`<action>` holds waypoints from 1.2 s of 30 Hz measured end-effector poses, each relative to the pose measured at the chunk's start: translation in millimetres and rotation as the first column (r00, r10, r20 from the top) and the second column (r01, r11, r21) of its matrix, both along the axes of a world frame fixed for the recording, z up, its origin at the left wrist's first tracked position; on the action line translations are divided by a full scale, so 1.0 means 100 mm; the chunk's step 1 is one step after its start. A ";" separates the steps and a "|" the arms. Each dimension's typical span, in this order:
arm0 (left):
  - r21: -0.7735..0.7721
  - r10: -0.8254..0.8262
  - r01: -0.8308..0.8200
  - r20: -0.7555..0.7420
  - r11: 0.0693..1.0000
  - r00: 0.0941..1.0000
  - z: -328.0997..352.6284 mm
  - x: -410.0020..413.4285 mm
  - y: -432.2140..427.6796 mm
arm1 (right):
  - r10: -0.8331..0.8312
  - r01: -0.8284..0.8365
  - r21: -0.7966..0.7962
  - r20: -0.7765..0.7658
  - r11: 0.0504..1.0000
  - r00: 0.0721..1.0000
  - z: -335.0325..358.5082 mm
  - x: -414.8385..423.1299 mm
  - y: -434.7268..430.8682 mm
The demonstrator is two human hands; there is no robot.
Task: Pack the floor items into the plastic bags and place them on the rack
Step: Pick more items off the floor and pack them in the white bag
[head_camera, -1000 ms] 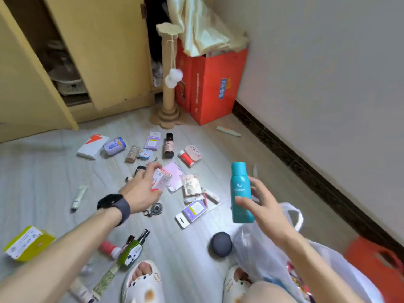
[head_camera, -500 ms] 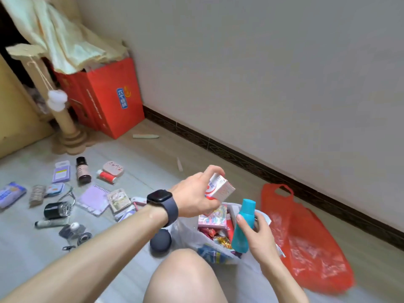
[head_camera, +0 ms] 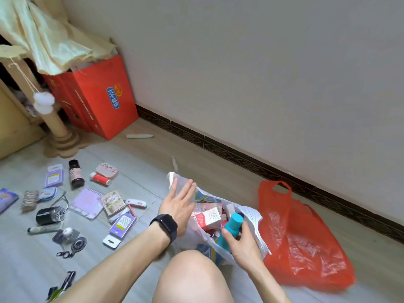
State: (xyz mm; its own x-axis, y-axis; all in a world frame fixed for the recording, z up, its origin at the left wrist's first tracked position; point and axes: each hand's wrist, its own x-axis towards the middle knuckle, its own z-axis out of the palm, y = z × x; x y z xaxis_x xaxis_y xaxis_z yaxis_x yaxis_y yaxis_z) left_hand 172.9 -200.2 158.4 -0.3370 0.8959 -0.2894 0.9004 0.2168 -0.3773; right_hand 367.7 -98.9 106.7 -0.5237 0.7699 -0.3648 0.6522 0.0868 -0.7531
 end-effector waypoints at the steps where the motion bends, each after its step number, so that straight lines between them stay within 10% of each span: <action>1: -0.023 0.015 -0.016 -0.042 1.000 0.999 0.03 -0.04 -0.03 | 0.029 -0.030 0.021 0.024 0.999 0.999 -0.02 -0.03 -0.02; 11: 0.011 -0.020 0.020 0.039 1.000 0.999 0.28 -0.18 -0.41 | 0.178 -0.166 0.206 -0.041 0.965 0.983 -0.06 -0.35 0.06; 16: 0.037 -0.011 0.010 0.028 0.999 1.000 0.42 -0.17 -0.50 | 0.324 -0.401 0.204 0.325 0.893 0.888 -0.32 -0.31 0.04; 26: 0.032 0.082 -0.084 0.056 0.996 0.995 0.39 -0.24 -0.73 | 0.390 -0.535 0.268 0.445 0.801 0.806 -0.25 -0.35 0.06; 36: 0.127 0.324 -0.362 0.245 0.923 0.914 0.23 -0.49 -0.78 | 0.428 -0.377 0.555 0.041 0.742 0.903 0.18 -0.52 -0.10</action>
